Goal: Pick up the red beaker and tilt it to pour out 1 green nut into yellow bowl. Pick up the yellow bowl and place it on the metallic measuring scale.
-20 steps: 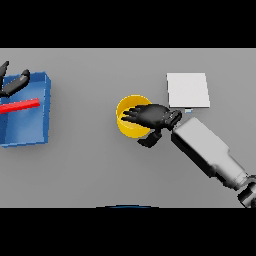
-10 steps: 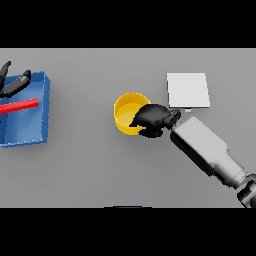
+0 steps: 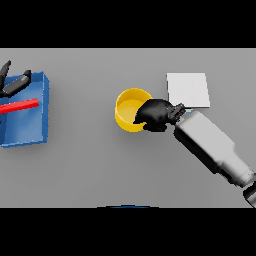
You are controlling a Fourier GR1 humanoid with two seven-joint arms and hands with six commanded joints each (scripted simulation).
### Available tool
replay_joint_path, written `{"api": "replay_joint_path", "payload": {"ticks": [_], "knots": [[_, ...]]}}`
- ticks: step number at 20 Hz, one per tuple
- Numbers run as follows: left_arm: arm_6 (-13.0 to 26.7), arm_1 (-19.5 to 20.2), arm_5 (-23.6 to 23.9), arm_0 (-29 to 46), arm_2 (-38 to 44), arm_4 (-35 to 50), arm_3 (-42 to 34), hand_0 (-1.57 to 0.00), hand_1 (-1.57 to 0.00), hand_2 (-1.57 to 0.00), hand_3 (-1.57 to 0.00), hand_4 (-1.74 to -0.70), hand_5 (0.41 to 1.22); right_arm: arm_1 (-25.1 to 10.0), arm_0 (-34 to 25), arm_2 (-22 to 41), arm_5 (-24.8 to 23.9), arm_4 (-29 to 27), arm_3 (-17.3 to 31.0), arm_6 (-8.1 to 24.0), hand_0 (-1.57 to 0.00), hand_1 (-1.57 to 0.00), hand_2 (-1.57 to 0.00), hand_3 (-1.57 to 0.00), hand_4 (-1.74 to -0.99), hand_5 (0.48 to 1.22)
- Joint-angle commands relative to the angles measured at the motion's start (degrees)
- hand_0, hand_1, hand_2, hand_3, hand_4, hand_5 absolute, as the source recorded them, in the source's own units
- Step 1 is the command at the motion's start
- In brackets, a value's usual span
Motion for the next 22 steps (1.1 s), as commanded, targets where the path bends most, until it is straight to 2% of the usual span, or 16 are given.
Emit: {"api": "replay_joint_path", "payload": {"ticks": [1, 4, 5, 8, 10, 11, 12, 15, 17, 22], "knots": [[-0.12, 0.03, 0.01, -0.29, -0.05, -0.2, 0.44, 0.0, 0.0, 0.0, 0.0, -0.77, 0.706, -0.46, 0.08, -0.56, 0.71, -0.68, -1.08, 0.47, -1.54, -1.54, -1.45, -1.17, -1.73, 1.214], [0.14, -0.05, 0.2, -0.49, -0.14, -0.29, 0.18, 0.0, 0.0, 0.0, 0.0, -0.78, 0.702, -3.1, -0.58, -2.43, 3.38, -2.25, -4.82, 2.17, -1.55, -1.55, -1.49, -1.15, -1.735, 1.217], [0.23, 0.05, -0.12, -0.65, 0.25, 0.19, 0.54, 0.0, 0.0, 0.0, 0.0, -0.78, 0.702, -3.77, -0.76, -3.06, 3.93, -2.54, -5.89, 3.35, -1.56, -1.56, -1.45, -1.2, -1.736, 1.218], [-0.13, -0.11, -0.27, -0.94, 0.88, 1.05, 0.83, 0.0, 0.0, 0.0, 0.0, -0.79, 0.702, -4.46, 0.94, -3.34, 4.91, -2.73, -10.24, 7.16, -1.56, -1.56, -1.47, -1.19, -1.739, 1.219], [-0.27, -0.24, -0.45, -1.94, 0.8, 0.95, 1.71, 0.0, 0.0, 0.0, 0.0, -0.8, 0.704, -4.82, 2.09, -3.58, 5.26, -3.04, -12.77, 7.9, -1.57, -1.57, -1.51, -1.18, -1.739, 1.219], [-1.41, -0.3, -0.19, -1.19, 0.89, 0.94, 1.76, 0.0, 0.0, 0.0, 0.0, -0.8, 0.704, -5.25, 2.19, -4.91, 6.16, -3.76, -13.61, 9.47, -1.52, -1.57, -1.52, -1.18, -1.74, 1.219], [-0.34, 0.22, -0.68, -1.67, 1.27, 1.41, 1.33, 0.0, 0.0, 0.0, 0.0, -0.81, 0.703, -5.64, 2.13, -5.68, 6.68, -3.83, -14.17, 11.44, -1.53, -1.57, -1.52, -1.18, -1.74, 1.22], [0.98, -0.29, -0.58, -0.52, 1.53, 2.43, -0.17, 0.0, 0.0, 0.0, 0.0, -0.83, 0.723, -7.93, 0.9, -7.76, 4.03, -3.14, -12.22, 11.14, -1.55, -1.57, -1.5, -1.17, -1.741, 1.22], [1.99, -0.32, -0.16, -0.45, 1.51, 2.45, -1.29, 0.0, 0.0, 0.0, 0.0, -0.83, 0.733, -9.37, 0.19, -9.21, 1.19, -2.71, -10.08, 9.55, -1.56, -1.57, -1.53, -1.16, -1.741, 1.221], [4.16, -0.13, -0.31, 0.2, 1.48, 2.79, -2.9, 0.0, 0.0, 0.0, 0.0, -0.85, 0.754, -9.91, -3.0, -11.48, -4.43, -1.23, -0.61, 8.36, -1.57, -1.57, -1.55, -1.16, -1.741, 1.221]]}}
